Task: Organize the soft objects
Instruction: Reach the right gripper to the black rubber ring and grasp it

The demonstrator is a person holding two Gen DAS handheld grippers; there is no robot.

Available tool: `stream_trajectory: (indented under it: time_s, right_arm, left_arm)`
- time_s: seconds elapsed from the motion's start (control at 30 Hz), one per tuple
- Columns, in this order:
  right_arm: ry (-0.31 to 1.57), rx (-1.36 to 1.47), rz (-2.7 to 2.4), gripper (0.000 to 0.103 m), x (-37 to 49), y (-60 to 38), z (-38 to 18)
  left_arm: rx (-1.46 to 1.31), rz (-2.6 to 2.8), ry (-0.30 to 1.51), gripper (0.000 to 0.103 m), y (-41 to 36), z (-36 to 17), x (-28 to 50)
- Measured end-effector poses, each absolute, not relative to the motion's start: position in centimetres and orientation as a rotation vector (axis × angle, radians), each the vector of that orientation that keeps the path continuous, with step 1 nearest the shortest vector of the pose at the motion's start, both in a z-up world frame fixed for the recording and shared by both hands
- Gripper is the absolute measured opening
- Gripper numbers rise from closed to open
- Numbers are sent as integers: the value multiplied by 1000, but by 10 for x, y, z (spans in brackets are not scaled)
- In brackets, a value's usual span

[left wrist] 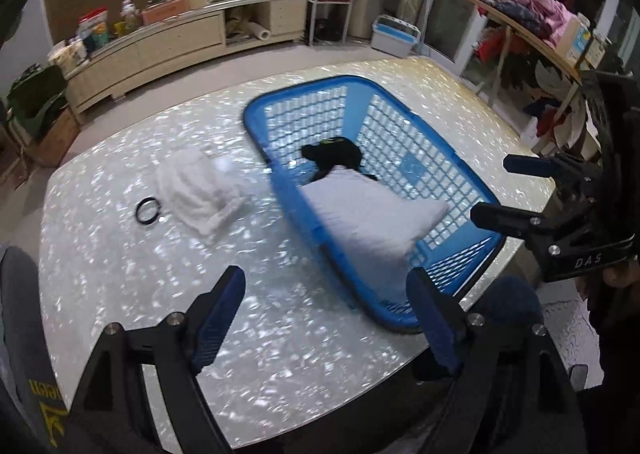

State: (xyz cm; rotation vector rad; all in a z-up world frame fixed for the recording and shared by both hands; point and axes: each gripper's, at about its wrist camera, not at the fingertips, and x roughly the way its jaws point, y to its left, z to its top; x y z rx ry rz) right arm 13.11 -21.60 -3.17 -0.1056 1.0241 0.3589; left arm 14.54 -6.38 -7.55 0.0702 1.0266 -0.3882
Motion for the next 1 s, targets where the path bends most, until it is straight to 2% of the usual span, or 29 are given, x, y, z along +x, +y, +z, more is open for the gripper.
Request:
stream_trajectory:
  time_s: [0.3,1.0]
  right_arm:
    - [1009,-301,263,103,166,-171,-45]
    - [1050,-336,443,103,185,-48,-46]
  left_arm:
    - [9,-305,1006,81,-12,-77,133]
    - [-100,-192,1002,81,93,-96,151]
